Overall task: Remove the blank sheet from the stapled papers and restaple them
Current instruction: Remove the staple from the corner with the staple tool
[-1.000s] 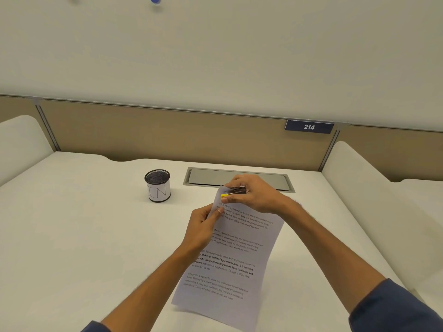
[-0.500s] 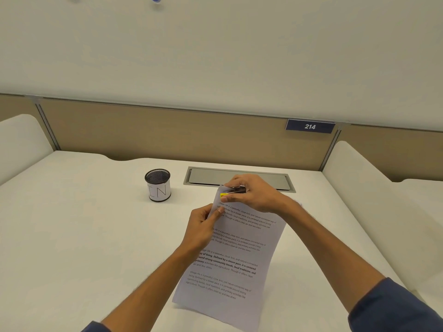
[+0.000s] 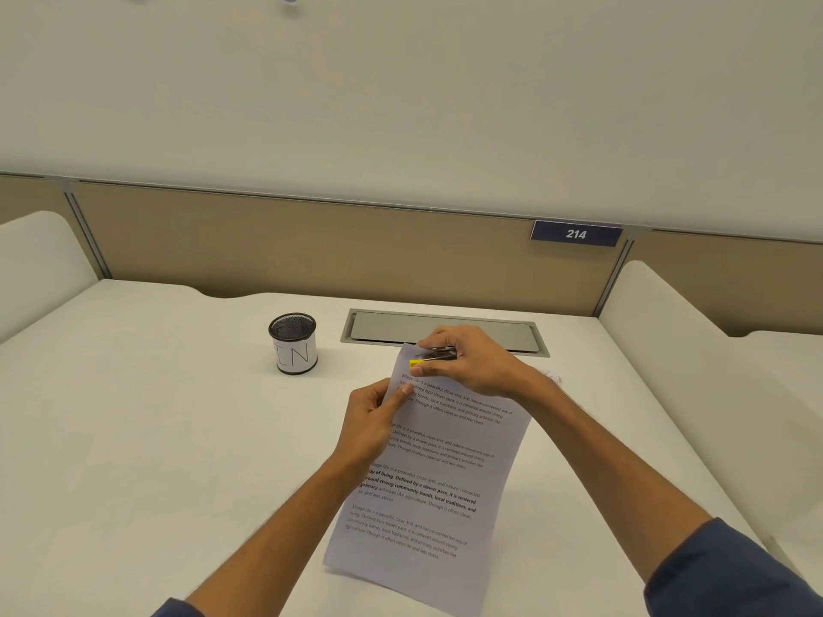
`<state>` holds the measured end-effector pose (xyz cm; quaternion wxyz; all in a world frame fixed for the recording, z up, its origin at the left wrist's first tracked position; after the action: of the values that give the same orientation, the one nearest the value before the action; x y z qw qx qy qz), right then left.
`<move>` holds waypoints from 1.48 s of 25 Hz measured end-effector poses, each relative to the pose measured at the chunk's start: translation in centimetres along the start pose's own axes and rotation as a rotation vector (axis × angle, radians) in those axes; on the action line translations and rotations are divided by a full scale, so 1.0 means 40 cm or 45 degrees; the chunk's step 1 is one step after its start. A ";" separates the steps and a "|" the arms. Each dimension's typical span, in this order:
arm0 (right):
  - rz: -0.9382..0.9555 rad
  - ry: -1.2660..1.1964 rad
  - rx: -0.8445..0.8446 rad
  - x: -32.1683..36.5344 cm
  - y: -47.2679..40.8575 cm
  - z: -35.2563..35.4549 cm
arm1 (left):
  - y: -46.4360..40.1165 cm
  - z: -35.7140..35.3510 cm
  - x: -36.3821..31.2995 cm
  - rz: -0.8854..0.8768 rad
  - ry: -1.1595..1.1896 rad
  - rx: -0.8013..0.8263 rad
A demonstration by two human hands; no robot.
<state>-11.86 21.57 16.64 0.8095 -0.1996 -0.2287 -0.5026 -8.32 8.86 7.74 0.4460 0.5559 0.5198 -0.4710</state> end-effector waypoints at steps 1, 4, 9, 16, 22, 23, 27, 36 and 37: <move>-0.004 0.000 -0.002 -0.001 0.000 0.000 | 0.000 0.001 0.001 0.004 0.006 -0.005; -0.021 0.005 -0.012 -0.004 -0.002 -0.002 | 0.000 0.006 0.000 0.005 0.016 -0.021; -0.030 0.016 -0.012 -0.009 -0.005 -0.003 | 0.001 0.004 -0.005 -0.009 0.020 -0.025; -0.039 0.018 -0.017 -0.016 -0.008 -0.002 | 0.003 0.001 -0.009 -0.004 0.043 -0.035; -0.029 0.003 -0.021 -0.010 -0.012 0.001 | 0.006 0.000 -0.012 -0.008 0.042 -0.033; -0.023 0.004 -0.021 -0.008 -0.012 0.002 | 0.006 -0.001 -0.012 -0.011 0.039 -0.030; 0.002 0.033 -0.025 -0.001 -0.013 0.004 | 0.005 -0.004 -0.009 0.001 0.026 -0.024; 0.024 0.030 -0.031 0.013 -0.018 0.006 | 0.003 -0.007 -0.009 0.009 0.034 -0.003; 0.024 0.021 -0.032 0.013 -0.019 0.007 | 0.003 -0.007 -0.009 0.011 0.036 0.001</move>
<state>-12.39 21.03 17.24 0.8136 -0.2077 -0.2138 -0.4992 -8.20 9.09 8.14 0.4404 0.5650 0.5236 -0.4612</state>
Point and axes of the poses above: each hand's wrist, its own y-axis away from the middle knuckle, its own z-axis out of the back of the hand, x = y × z, the point moved 8 cm from there along -y, towards the middle knuckle, and after that the axes turned 6 degrees about y, right-handed, at the moved point
